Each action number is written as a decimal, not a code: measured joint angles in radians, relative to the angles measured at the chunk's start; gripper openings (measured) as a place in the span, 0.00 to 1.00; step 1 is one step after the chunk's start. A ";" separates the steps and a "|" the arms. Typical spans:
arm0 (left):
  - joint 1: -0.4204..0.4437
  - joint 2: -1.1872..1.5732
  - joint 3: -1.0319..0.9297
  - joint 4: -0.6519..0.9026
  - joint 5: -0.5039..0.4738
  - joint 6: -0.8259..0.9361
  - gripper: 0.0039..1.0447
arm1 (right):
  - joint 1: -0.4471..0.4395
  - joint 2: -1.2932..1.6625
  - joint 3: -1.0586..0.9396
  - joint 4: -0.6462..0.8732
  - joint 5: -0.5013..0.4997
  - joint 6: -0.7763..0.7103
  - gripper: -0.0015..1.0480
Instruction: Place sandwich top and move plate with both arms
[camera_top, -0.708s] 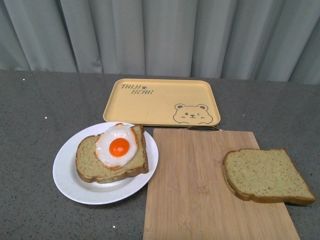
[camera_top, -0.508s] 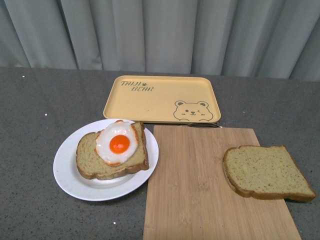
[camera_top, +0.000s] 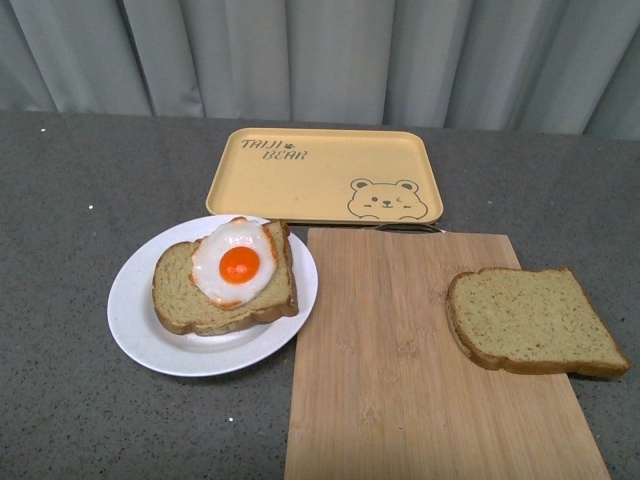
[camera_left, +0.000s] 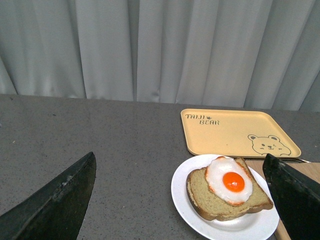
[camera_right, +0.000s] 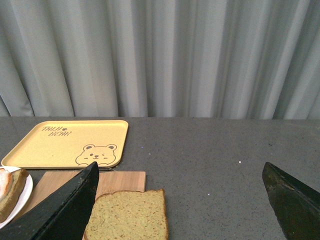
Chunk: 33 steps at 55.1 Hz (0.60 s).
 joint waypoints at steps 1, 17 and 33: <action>0.000 0.000 0.000 0.000 0.000 0.000 0.94 | 0.000 0.000 0.000 0.000 0.000 0.000 0.91; 0.000 0.000 0.000 0.000 0.000 0.000 0.94 | 0.000 0.000 0.000 0.000 0.000 0.000 0.91; 0.000 0.000 0.000 0.000 0.000 0.000 0.94 | 0.000 0.000 0.000 0.000 0.000 0.000 0.91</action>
